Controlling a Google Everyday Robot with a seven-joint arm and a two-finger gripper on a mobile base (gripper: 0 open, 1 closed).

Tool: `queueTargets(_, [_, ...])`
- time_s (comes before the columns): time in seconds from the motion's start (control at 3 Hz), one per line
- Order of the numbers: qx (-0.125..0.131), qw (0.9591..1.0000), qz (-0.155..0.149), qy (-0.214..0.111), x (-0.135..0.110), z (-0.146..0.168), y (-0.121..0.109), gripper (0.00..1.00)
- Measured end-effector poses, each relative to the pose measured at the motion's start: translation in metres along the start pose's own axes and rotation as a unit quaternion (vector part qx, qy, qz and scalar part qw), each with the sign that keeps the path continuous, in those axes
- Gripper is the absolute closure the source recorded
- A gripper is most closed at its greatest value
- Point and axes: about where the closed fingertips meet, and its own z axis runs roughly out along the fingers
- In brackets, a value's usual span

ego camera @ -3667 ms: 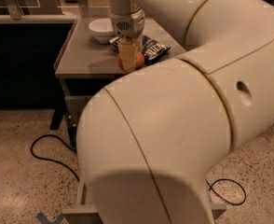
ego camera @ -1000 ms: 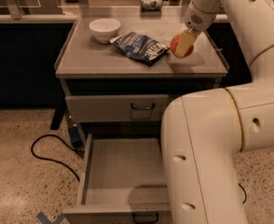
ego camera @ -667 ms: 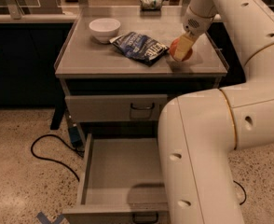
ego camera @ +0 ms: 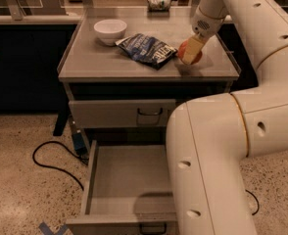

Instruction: Pick apple from middle drawer and place on counter

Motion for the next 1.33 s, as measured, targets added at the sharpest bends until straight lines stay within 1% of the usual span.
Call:
queueTargets(1.0, [0.0, 1.0, 0.0, 0.0, 0.0, 0.0, 0.0, 0.12])
queueTargets(1.33, [0.0, 1.0, 0.0, 0.0, 0.0, 0.0001, 0.0, 0.0])
